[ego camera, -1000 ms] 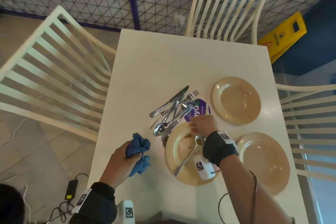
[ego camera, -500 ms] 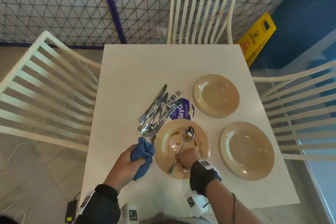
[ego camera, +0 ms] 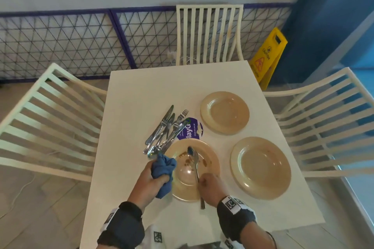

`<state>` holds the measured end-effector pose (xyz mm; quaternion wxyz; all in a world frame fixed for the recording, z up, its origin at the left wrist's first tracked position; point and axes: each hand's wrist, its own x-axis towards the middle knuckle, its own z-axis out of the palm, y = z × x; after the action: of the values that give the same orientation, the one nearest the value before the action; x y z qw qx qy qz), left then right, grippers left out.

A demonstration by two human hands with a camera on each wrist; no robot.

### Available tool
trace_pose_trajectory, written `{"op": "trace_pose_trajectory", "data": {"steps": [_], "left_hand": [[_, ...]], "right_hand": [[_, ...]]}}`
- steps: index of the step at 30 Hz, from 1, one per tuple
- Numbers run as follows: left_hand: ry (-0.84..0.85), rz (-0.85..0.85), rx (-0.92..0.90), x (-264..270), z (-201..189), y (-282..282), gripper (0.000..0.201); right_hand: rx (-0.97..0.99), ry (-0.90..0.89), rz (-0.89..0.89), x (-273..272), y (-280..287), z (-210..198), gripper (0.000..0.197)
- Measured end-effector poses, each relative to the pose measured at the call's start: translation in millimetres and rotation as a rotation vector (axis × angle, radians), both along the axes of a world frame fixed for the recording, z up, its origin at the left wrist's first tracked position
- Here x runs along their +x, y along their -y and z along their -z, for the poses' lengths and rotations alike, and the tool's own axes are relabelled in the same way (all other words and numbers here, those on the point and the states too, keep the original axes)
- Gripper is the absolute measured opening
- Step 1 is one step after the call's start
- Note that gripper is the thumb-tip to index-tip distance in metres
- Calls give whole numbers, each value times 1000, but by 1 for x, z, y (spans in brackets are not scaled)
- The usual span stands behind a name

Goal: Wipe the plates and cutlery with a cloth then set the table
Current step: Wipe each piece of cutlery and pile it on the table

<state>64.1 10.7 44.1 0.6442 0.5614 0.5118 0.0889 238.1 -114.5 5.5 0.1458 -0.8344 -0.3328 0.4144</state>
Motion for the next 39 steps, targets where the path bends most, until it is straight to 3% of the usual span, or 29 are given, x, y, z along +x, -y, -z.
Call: {"op": "trace_pose_trajectory", "data": {"steps": [3, 7, 9, 16, 18, 21, 26, 29, 32, 36, 39], "left_hand": [[89, -96, 4, 25, -10, 5, 44], [222, -239, -52, 64, -22, 16, 43], [231, -244, 15, 80, -30, 23, 43], [294, -319, 331, 118, -66, 12, 25], [300, -380, 273, 129, -65, 24, 16], [273, -298, 179, 133, -63, 39, 13], [325, -426, 299, 140, -75, 15, 11], [334, -370, 209, 150, -69, 48, 14], [345, -322, 137, 149, -71, 59, 13], [385, -397, 278, 148, -89, 41, 16], [371, -311, 277, 152, -93, 65, 18]], "right_hand": [[169, -114, 19, 6, 7, -30, 25], [308, -464, 153, 6, 14, -65, 17], [363, -541, 173, 7, 18, -76, 18], [503, -581, 257, 14, 38, -105, 26], [502, -571, 324, 22, 30, -108, 28], [499, -534, 332, 31, 31, -112, 29], [525, -425, 226, 39, 52, -120, 28], [539, -365, 227, 50, 48, -118, 28], [559, -414, 225, 49, 58, -120, 27], [569, -471, 223, 50, 71, -122, 28], [564, -541, 246, 51, 67, -118, 29]]}}
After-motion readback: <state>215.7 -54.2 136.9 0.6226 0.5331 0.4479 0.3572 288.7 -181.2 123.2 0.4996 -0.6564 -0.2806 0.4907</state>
